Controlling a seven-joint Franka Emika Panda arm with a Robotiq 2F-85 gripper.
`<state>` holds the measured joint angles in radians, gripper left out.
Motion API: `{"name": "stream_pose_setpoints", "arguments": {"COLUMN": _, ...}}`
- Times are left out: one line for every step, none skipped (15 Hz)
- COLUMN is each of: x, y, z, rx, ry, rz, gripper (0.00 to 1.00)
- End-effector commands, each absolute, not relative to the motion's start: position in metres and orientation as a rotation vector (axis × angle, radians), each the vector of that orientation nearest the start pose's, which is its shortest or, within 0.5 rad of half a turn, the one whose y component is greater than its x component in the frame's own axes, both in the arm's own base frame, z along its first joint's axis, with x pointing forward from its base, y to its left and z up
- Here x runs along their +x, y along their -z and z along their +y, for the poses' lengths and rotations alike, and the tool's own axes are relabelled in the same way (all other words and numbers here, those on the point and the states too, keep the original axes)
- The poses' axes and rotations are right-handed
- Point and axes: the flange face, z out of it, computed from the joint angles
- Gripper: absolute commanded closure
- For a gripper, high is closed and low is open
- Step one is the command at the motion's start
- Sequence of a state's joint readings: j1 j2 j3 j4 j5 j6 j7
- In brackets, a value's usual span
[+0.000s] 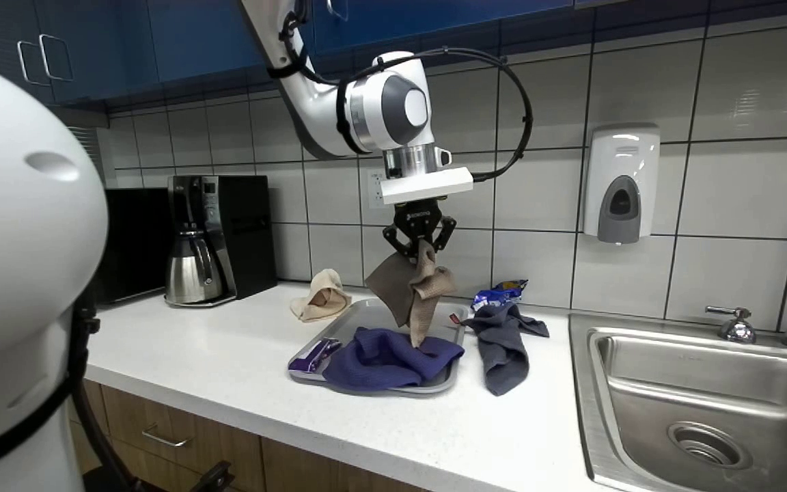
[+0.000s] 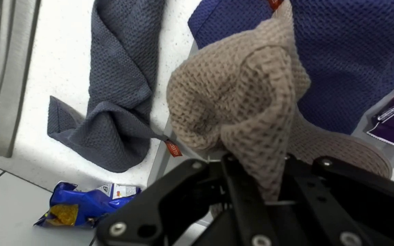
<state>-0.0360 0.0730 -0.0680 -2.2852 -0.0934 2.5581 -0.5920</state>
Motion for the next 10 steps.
{"name": "stream_pose_setpoints", "arguments": {"x": 0.558, "y": -0.331, "z": -0.042, "rx": -3.126, "ry": 0.304, "rz": -0.872, "gripper": 0.96}}
{"name": "stream_pose_setpoints", "arguments": {"x": 0.561, "y": -0.327, "z": -0.038, "rx": -3.125, "ry": 0.303, "rz": -0.867, "gripper": 0.96}}
{"name": "stream_pose_setpoints", "arguments": {"x": 0.564, "y": -0.323, "z": -0.035, "rx": -3.126, "ry": 0.304, "rz": -0.861, "gripper": 0.96}}
{"name": "stream_pose_setpoints", "arguments": {"x": 0.566, "y": -0.319, "z": -0.032, "rx": -3.128, "ry": 0.309, "rz": -0.857, "gripper": 0.96}}
{"name": "stream_pose_setpoints", "arguments": {"x": 0.569, "y": -0.315, "z": -0.03, "rx": -3.128, "ry": 0.312, "rz": -0.853, "gripper": 0.96}}
{"name": "stream_pose_setpoints", "arguments": {"x": 0.571, "y": -0.312, "z": -0.027, "rx": -3.128, "ry": 0.311, "rz": -0.847, "gripper": 0.96}}
{"name": "stream_pose_setpoints", "arguments": {"x": 0.573, "y": -0.308, "z": -0.024, "rx": -3.127, "ry": 0.31, "rz": -0.84, "gripper": 0.96}}
{"name": "stream_pose_setpoints", "arguments": {"x": 0.575, "y": -0.304, "z": -0.022, "rx": -3.129, "ry": 0.31, "rz": -0.833, "gripper": 0.96}}
{"name": "stream_pose_setpoints", "arguments": {"x": 0.577, "y": -0.3, "z": -0.02, "rx": -3.133, "ry": 0.312, "rz": -0.827, "gripper": 0.96}}
{"name": "stream_pose_setpoints", "arguments": {"x": 0.579, "y": -0.296, "z": -0.018, "rx": -3.137, "ry": 0.309, "rz": -0.816, "gripper": 0.96}}
